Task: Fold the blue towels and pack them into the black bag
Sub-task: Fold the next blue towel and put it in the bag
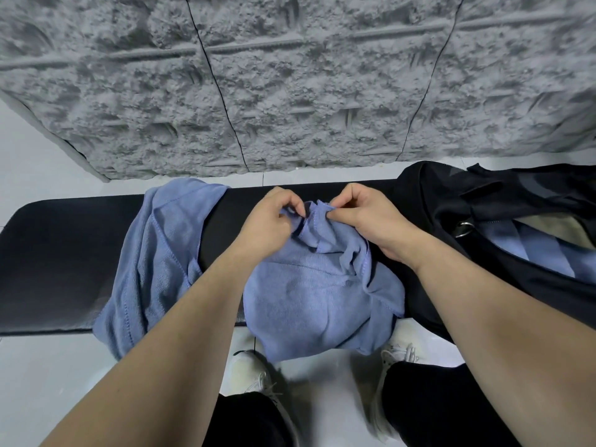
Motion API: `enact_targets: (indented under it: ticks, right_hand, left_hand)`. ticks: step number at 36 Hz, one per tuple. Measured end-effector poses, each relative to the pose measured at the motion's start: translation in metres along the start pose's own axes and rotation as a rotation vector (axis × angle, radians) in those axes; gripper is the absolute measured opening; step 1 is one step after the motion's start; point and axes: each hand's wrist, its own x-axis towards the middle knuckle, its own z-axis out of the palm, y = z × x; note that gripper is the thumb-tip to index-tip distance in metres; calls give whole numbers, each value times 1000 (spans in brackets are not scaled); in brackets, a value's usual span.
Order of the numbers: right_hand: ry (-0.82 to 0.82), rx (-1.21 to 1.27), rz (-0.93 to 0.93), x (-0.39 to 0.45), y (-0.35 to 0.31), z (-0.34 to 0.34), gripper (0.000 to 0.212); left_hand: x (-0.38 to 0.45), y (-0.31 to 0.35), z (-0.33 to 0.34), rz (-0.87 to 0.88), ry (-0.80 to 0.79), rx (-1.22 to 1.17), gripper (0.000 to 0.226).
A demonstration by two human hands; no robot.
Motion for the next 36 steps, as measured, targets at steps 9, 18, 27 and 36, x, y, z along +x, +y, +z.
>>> enact_targets:
  ticks: [9, 18, 27, 36]
  right_hand:
    - [32, 44, -185, -3, -10, 10, 30]
    - [34, 55, -219, -3, -10, 9, 29]
    - [57, 12, -137, -2, -6, 3, 19]
    - [-6, 26, -58, -1, -9, 2, 18]
  left_hand:
    - [-3, 29, -1, -120, 145, -348, 40]
    - [-7, 34, 0, -187, 7, -340, 15]
    - [-5, 27, -3, -238, -7, -346, 11]
    - [-4, 29, -2, -256, 68, -380, 15]
